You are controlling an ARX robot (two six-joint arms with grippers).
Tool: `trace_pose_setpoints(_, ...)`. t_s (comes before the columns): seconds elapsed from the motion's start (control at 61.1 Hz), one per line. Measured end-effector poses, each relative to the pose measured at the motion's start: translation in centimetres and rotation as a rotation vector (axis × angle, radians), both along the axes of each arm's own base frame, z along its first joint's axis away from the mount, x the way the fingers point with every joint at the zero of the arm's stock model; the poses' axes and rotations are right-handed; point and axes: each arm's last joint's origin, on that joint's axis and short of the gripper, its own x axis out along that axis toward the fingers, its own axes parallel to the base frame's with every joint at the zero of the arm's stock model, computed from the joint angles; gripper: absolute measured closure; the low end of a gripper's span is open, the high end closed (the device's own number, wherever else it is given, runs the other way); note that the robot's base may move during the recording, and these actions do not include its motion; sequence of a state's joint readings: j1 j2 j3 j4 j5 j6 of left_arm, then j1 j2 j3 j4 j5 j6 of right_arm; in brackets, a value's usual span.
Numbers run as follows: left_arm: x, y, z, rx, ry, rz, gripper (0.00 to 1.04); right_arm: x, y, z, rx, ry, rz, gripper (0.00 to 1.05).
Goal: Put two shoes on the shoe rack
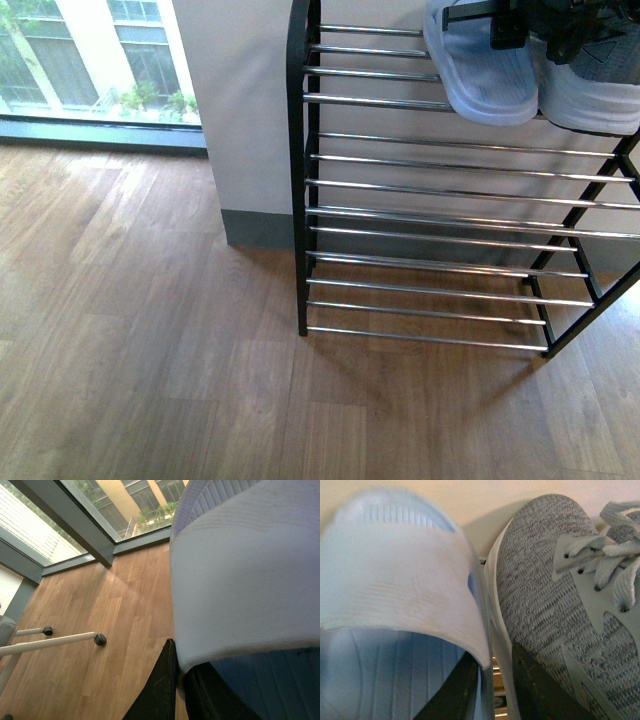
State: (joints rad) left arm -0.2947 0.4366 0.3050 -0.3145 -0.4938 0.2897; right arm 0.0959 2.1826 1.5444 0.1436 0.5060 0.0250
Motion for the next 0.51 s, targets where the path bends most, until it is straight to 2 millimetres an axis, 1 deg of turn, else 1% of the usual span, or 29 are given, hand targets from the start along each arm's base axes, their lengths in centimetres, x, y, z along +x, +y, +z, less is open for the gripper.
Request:
trace_pose_setpoints(0.049,0.0,0.0,0.0,0.000,0.000,0.000,1.03,-0.3,0.0,0.4,0.012,-0.023,0.018,0.68)
trace_pose_setpoints(0.082,0.0,0.0,0.0,0.000,0.000,0.000,1.03,-0.5,0.0,0.5,0.016,-0.029,0.025,0.64)
trace_pose_setpoints(0.213,0.0,0.0,0.0,0.000,0.000,0.000,1.03,-1.8,-0.2,2.2,0.051,-0.070,0.068,0.44)
trace_pose_setpoints(0.376,0.0,0.0,0.0,0.000,0.000,0.000,1.03,-4.1,-0.4,4.3,0.105,-0.139,0.136,0.18)
trace_pose_setpoints(0.393,0.0,0.0,0.0,0.000,0.000,0.000,1.03,-4.7,-0.4,4.5,0.121,-0.150,0.153,0.12)
trace_pose_setpoints(0.409,0.0,0.0,0.0,0.000,0.000,0.000,1.03,-5.1,-0.5,4.7,0.133,-0.158,0.165,0.09)
trace_pose_setpoints(0.425,0.0,0.0,0.0,0.000,0.000,0.000,1.03,-5.5,-0.5,4.9,0.144,-0.166,0.177,0.08)
trace_pose_setpoints(0.507,0.0,0.0,0.0,0.000,0.000,0.000,1.03,-7.4,-0.6,5.6,0.209,-0.221,0.242,0.09)
